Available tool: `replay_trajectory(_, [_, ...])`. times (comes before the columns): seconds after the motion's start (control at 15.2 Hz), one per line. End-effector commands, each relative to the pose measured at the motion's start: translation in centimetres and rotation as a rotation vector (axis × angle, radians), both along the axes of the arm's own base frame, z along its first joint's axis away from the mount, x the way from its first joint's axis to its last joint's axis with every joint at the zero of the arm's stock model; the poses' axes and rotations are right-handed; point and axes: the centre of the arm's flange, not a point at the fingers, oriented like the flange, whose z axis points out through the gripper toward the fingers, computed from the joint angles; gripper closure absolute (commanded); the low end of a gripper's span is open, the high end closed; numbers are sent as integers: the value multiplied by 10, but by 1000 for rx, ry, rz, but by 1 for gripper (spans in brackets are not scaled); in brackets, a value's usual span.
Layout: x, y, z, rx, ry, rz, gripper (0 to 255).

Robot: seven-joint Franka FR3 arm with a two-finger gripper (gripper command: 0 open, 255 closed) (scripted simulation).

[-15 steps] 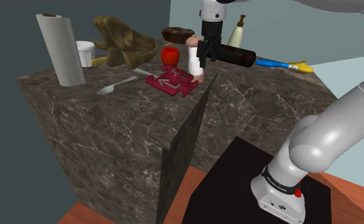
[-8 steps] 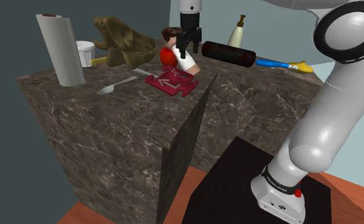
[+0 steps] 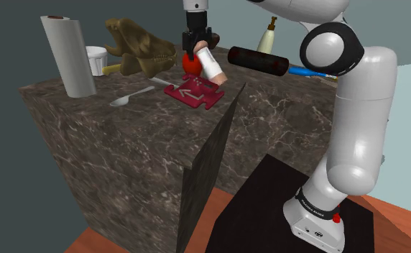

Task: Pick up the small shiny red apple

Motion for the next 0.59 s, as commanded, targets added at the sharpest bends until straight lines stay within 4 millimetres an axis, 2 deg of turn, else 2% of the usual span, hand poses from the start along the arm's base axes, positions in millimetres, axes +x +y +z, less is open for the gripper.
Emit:
replay_trajectory(0.0, [2,-1,-9,-1,1,-1,0])
replay_trajectory(0.26, [2,-1,-33,-1,1,-1,0])
replay_trajectory(0.4, [2,-1,-33,-1,1,-1,0])
replay_trajectory(0.46, [3,-2,-35,-1,0,-1,255])
replay_trajectory(0.53, [1,-3,-35,0,0,0,255])
